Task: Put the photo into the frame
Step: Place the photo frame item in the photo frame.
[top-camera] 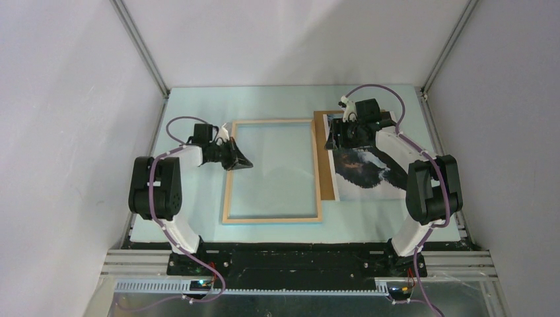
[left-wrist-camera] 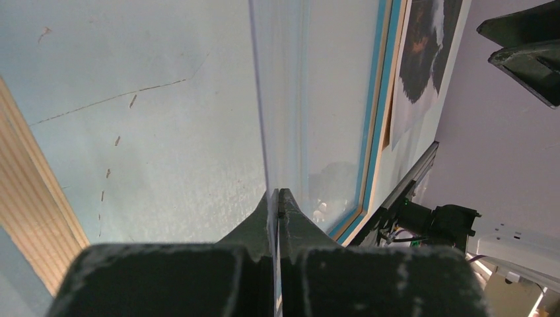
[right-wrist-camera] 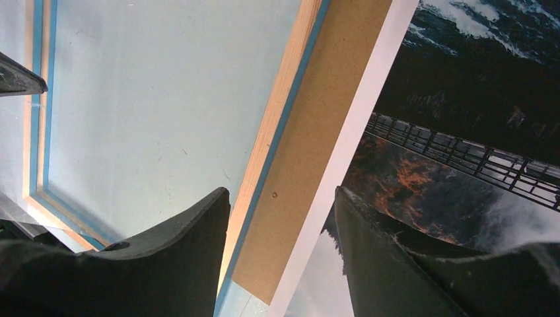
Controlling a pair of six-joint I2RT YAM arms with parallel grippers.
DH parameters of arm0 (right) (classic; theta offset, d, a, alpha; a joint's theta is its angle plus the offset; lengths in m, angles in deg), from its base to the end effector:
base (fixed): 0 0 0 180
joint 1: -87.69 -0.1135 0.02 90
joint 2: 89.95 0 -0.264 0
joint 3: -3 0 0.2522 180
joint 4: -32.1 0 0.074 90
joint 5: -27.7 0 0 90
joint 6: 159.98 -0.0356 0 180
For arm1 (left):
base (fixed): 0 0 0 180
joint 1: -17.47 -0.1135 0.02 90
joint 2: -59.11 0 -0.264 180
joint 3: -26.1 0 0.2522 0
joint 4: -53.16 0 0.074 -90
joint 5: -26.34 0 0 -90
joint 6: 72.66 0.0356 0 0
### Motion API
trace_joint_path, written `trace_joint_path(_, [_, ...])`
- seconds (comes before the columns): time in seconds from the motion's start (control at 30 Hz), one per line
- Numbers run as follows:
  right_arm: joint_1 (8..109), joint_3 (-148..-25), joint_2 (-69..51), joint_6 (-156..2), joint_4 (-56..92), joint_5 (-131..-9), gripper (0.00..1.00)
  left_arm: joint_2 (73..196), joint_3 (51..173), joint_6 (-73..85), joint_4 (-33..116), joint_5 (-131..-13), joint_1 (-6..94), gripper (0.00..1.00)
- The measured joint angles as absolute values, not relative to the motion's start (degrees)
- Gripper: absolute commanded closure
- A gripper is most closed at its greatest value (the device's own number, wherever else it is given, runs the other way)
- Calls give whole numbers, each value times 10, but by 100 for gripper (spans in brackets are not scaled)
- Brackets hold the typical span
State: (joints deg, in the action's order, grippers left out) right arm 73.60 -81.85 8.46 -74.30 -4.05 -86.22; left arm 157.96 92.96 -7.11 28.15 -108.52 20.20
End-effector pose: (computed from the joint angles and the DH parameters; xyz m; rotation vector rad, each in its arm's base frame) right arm 0.3580 0.1047 0.2343 -0.3961 2.4112 0.6524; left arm 0.3270 -0.0407 0.1575 -0.1721 2.5322 -1.1861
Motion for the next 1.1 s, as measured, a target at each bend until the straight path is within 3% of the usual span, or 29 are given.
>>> trace_joint_path(1.1, [679, -818, 172, -744, -19, -852, 40, 1599, 930, -69, 250, -1086, 206, 100])
